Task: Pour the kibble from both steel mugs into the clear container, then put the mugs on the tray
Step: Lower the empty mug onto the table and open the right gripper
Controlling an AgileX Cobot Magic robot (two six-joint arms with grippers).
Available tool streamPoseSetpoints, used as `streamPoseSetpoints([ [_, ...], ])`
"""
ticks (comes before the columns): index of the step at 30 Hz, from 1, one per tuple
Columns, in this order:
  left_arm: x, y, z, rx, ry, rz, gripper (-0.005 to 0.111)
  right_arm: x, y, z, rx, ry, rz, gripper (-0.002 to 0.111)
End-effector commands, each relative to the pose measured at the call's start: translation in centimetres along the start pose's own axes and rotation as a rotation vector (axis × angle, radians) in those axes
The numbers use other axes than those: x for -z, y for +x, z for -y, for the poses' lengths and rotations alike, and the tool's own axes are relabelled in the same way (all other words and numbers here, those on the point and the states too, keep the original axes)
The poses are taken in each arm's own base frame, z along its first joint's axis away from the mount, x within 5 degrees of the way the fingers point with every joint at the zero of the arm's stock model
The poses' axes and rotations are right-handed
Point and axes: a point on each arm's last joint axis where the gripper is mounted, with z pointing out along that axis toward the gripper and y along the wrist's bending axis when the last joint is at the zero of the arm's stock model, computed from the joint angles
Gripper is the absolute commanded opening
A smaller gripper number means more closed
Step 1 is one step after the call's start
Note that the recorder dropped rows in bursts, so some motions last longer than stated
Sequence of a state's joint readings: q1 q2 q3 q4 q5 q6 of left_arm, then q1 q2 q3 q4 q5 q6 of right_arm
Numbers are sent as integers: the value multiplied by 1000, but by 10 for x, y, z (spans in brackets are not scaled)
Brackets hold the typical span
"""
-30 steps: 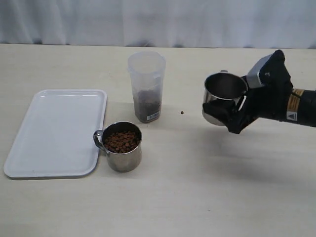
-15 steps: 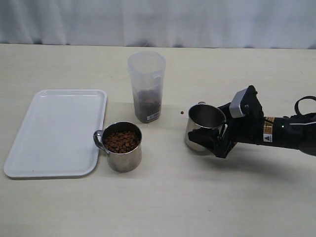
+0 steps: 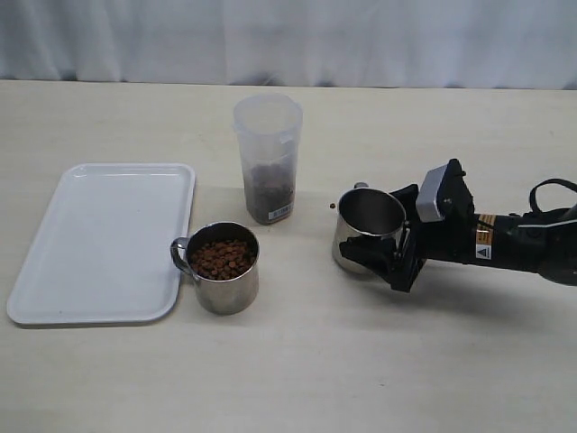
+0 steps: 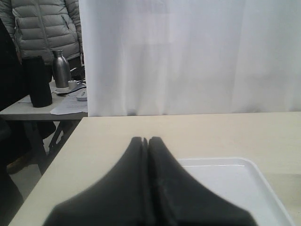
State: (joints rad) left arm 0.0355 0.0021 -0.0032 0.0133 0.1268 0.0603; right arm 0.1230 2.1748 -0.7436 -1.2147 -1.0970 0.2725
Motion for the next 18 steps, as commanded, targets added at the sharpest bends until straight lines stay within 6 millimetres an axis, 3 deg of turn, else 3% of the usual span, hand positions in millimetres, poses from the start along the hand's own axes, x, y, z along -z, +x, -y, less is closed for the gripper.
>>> streamPoseSetpoints([
  [1, 0, 0, 0, 4, 2, 4, 0, 0, 7, -1, 7, -18, -42, 35],
  [6, 0, 0, 0, 4, 2, 4, 0, 2, 1, 0, 18, -12, -20, 73],
  [8, 0, 0, 0, 4, 2, 4, 0, 4, -5, 0, 31, -9, -14, 80],
  [18, 0, 0, 0, 4, 2, 4, 0, 19, -35, 2, -67, 31, -83, 80],
])
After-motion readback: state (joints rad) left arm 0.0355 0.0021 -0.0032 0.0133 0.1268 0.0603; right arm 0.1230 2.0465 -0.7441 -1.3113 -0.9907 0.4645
